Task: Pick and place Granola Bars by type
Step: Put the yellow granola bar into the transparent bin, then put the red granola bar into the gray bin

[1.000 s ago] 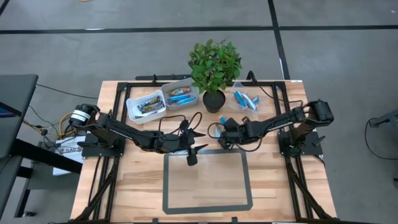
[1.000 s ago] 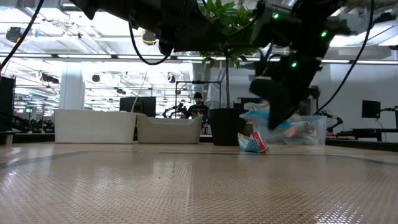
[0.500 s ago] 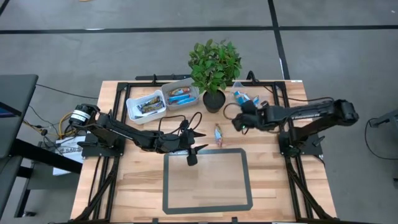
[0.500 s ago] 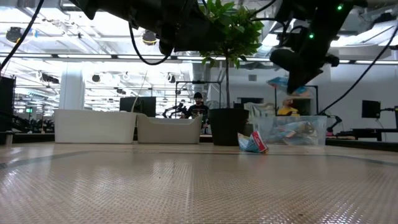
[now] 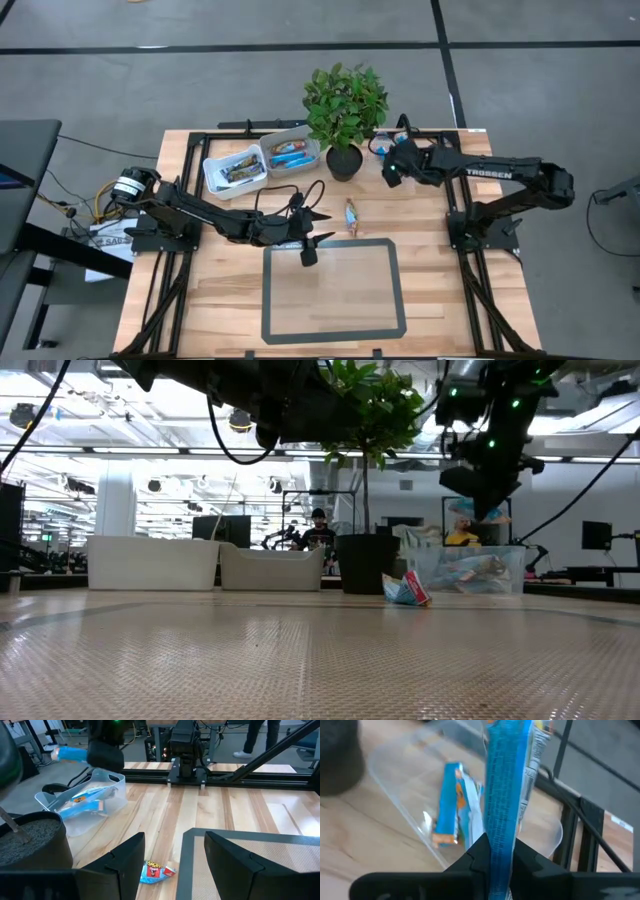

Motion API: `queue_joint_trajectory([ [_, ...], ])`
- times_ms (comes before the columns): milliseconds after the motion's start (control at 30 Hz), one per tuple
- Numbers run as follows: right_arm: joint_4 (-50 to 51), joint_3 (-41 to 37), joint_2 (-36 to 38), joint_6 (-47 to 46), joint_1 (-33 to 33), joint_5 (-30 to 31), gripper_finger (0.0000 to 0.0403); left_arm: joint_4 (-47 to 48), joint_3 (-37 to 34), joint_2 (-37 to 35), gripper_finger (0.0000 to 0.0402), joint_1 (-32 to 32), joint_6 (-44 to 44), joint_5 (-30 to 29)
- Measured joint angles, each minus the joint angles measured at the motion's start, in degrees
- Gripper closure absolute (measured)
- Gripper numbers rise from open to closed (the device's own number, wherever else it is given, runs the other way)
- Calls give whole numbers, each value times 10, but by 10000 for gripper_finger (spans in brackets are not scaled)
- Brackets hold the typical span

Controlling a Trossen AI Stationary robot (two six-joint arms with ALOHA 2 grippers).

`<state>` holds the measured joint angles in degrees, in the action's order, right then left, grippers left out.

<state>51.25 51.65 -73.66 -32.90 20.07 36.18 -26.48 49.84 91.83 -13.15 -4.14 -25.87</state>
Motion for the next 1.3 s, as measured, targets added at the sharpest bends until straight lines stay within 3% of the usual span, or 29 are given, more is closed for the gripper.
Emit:
queue_joint_trajectory([
  [333, -17, -1, -73, 57, 68, -52, 370, 1, 0, 0, 202, 0, 0, 1],
  [600, -42, -1, -120, 79, 82, -53, 357, 1, 0, 0, 202, 0, 0, 2],
  [1033, -52, 0, -98, 81, 77, -53, 270, 1, 0, 0, 202, 0, 0, 3],
  [1300, -104, 0, -31, 80, 2, -68, 246, 0, 0, 0, 202, 0, 0, 2],
])
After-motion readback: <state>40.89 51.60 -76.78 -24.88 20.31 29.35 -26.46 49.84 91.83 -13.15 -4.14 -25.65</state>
